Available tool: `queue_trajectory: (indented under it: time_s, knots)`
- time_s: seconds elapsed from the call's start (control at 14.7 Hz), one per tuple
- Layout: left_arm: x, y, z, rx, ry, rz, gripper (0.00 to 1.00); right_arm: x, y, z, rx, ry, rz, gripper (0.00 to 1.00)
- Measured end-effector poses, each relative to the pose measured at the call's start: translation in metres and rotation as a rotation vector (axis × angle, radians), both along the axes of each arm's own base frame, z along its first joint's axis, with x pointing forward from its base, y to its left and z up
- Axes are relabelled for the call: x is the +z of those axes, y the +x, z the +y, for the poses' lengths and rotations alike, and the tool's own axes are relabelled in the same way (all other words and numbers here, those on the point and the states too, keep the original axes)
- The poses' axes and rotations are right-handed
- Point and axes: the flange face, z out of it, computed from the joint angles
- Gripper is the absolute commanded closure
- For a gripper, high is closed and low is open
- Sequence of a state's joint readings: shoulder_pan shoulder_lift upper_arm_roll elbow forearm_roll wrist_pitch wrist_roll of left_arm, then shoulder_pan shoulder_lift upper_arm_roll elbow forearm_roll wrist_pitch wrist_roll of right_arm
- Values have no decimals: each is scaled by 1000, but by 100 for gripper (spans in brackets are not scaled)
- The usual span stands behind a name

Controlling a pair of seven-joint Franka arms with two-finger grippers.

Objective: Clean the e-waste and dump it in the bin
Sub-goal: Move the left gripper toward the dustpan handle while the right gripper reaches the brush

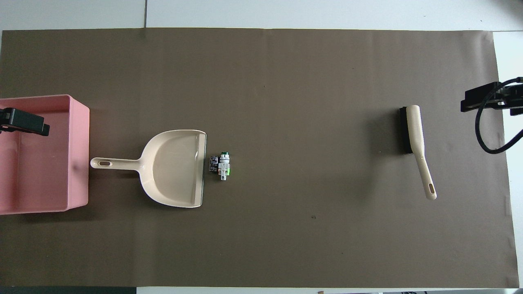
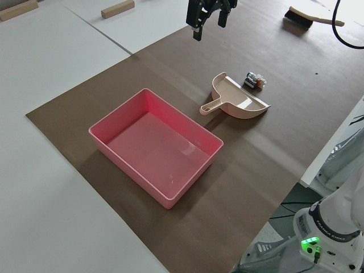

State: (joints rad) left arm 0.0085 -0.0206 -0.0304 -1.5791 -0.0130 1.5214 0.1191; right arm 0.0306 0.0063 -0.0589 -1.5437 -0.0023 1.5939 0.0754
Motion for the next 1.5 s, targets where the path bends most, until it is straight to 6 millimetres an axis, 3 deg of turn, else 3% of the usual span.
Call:
queue_trajectory:
  time_s: [0.68,0.95,1.09,1.29,1.5]
  knots:
    - [0,0,-2,-3,0,-1,2,0,0,0,0,0,1,1]
    - [0,0,-6,-12,0,-1,2,-9,-3,-1,1,1,20,1]
    - [0,0,-7,-23,0,-1,2,-28,-9,-2,23,2,22,1]
    - [1,1,-7,-123,-4,-11,2,-92,-33,-14,46,6,17,1]
    - [1,1,-8,-341,-10,-17,3,-147,-51,-30,82,11,57,1]
